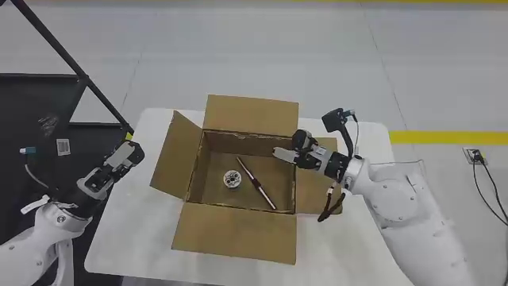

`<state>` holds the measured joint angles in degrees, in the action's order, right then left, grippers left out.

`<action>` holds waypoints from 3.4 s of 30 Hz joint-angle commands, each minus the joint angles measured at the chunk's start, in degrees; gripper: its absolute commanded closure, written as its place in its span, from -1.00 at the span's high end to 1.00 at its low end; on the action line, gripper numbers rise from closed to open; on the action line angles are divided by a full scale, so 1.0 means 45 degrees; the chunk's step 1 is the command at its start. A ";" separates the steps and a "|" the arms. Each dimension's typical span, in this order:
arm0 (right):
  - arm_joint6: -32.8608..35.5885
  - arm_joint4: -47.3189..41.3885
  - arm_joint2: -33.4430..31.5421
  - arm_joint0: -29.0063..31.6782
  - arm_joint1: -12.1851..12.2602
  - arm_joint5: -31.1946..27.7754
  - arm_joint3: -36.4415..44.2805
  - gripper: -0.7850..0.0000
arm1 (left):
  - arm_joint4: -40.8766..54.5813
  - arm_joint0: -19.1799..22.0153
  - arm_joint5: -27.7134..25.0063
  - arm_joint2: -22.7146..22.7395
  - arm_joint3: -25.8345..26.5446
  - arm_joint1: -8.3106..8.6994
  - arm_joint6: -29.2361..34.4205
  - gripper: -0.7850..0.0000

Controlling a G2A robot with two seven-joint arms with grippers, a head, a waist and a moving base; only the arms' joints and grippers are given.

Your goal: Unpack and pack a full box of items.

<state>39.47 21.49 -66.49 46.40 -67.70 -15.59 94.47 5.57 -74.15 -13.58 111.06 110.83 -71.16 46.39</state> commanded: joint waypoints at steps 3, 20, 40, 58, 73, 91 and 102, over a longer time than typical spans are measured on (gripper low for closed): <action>0.0580 0.2037 0.2063 -0.1593 -0.0358 0.1089 -0.0546 1.00 | -0.0063 -0.0023 0.0547 0.0244 -0.0364 0.0082 -0.0493 1.00; 0.2141 0.4782 0.9964 -0.6971 -0.4312 0.2783 -0.8265 1.00 | 0.0981 -0.1127 0.0983 0.1286 -0.1230 0.0284 -0.1099 1.00; 0.0797 0.3838 1.0885 -0.7854 -0.7796 0.1469 -1.5028 -0.08 | 0.0981 -0.1127 0.0983 0.1286 -0.1230 0.0284 -0.1099 1.00; 0.0685 0.3888 1.0224 -0.8623 -0.8415 0.0205 -1.6019 -1.00 | 0.0981 -0.1127 0.0983 0.1286 -0.1230 0.0284 -0.1099 1.00; 0.2410 0.4440 0.8190 -0.8154 -0.6447 -0.0139 -1.1761 -1.00 | 0.0981 -0.1127 0.0983 0.1286 -0.1230 0.0284 -0.1099 1.00; 0.6219 1.1099 -0.0965 0.1654 -0.2447 0.4409 0.4221 -1.00 | 0.0981 -0.1127 0.0983 0.1286 -0.1230 0.0284 -0.1099 1.00; 0.5796 1.2107 -0.3678 0.3432 -0.2235 0.6845 0.4111 -1.00 | 0.0981 -0.1127 0.0983 0.1286 -0.1230 0.0284 -0.1099 1.00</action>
<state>65.82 76.29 -82.62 61.72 -77.77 14.95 113.75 9.99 -79.22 -9.15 116.85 105.30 -69.88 41.44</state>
